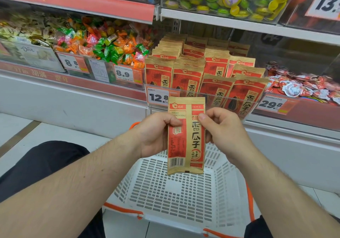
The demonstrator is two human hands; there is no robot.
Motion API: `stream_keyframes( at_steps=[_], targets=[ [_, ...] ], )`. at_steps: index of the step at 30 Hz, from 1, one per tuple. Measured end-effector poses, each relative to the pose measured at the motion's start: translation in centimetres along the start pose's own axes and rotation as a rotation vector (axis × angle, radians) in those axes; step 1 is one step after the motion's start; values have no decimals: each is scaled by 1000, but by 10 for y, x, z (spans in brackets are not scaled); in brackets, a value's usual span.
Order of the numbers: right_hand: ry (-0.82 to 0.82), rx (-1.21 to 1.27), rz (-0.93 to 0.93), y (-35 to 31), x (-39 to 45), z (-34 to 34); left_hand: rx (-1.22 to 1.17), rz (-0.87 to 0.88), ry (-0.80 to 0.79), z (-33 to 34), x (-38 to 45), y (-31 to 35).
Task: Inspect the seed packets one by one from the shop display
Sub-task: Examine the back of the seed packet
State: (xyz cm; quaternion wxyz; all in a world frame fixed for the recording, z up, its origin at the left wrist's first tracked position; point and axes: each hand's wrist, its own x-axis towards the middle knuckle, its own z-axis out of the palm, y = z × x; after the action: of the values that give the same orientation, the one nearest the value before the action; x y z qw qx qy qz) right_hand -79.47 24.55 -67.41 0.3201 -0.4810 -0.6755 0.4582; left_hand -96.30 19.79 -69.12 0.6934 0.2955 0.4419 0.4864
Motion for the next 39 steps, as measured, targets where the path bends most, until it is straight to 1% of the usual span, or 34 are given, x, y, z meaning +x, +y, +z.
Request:
stream_keyframes(
  at_steps=[2,4,7,9,13,15,17,19,21,24,25,27,29,31,33,34,36,39],
  targets=[
    [42,47,2,0,0,-2,46,39,42,-3,1,0],
    [86,115,31,0,1,-4,136,65,44,-8,0,-1],
    [101,188,67,0,3,-8,131,101,23,-12,-1,-3],
    [48,194,94,-1,4,-12,104,112,15,-11,-2,-3],
    [-169,95,148,-1,2,-16,30,110,40,-13,1,-3],
    [-213,87,147,0,0,-15,18,106,48,-13,1,-3],
    [-218,96,145,0,-1,-15,25,95,55,-13,1,-2],
    [-206,98,135,-1,-1,-15,59,91,80,-12,0,-2],
    [-174,44,116,-1,-3,-12,156,108,134,-9,-2,-2],
    [-131,-227,10,2,-8,2,273,118,159,-4,-4,-4],
    [-143,-309,-25,2,-10,6,288,110,149,-2,-5,-5],
    [-208,-367,-60,2,-12,9,315,98,138,-1,-6,-5],
    [-298,-355,-77,0,-12,6,323,91,126,-3,-6,-5],
    [-332,-250,-88,-1,-10,1,324,90,98,-5,-6,-4],
    [-279,-142,-89,-2,-9,-2,331,86,65,-6,-7,-4],
    [-235,-131,-102,-2,-8,-1,343,86,48,-5,-7,-5],
    [-177,-180,-136,-2,-8,3,360,91,28,-4,-8,-7],
    [-191,-210,-139,0,-7,10,370,81,22,-3,-6,-10]
  ],
)
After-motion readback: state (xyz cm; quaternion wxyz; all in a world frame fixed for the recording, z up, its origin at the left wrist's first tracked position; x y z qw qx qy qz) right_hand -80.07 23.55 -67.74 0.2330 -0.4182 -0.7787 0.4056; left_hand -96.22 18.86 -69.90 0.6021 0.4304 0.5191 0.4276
